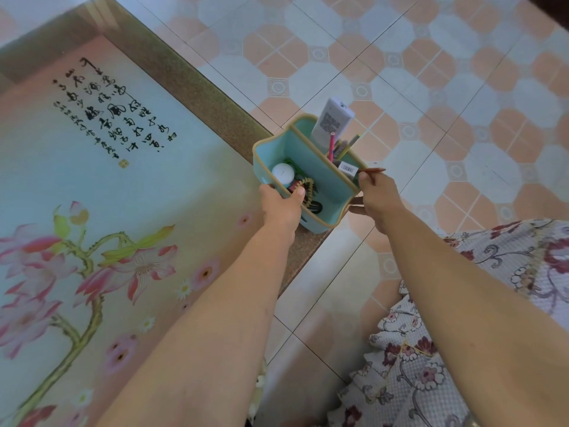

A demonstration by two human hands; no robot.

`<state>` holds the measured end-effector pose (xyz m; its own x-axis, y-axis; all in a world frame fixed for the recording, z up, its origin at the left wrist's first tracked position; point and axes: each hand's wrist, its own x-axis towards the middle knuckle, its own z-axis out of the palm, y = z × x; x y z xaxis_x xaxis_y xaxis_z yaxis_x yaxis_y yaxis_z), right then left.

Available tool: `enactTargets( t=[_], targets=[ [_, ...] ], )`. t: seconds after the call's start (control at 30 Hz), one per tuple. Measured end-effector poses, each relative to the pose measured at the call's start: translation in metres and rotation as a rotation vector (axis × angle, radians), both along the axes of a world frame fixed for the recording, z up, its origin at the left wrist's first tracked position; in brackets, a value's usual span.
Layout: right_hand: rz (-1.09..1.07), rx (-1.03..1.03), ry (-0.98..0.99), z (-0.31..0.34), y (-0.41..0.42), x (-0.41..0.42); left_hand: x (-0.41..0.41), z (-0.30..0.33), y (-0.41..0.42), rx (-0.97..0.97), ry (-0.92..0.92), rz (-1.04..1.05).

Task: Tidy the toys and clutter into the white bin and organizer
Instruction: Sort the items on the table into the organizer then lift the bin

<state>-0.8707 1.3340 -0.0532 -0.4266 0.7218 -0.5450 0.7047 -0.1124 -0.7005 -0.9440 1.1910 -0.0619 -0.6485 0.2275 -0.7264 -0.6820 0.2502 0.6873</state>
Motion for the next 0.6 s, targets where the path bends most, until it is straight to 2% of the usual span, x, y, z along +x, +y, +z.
enactTargets(
  t=[0.2, 0.3, 0.47, 0.6],
  targets=[
    [0.034, -0.035, -0.064, 0.010, 0.000, 0.002, 0.002, 0.005, -0.003, -0.097, 0.076, -0.050],
    [0.053, -0.003, -0.108, 0.017, -0.006, 0.003, -0.001, 0.009, -0.009, -0.071, 0.079, -0.055],
    [0.022, 0.191, -0.284, 0.032, -0.035, -0.002, -0.008, 0.028, -0.035, -0.082, 0.123, -0.119],
    [0.094, 0.287, -0.360, 0.049, -0.084, -0.019, -0.026, 0.044, -0.085, -0.099, 0.186, -0.081]
  ],
)
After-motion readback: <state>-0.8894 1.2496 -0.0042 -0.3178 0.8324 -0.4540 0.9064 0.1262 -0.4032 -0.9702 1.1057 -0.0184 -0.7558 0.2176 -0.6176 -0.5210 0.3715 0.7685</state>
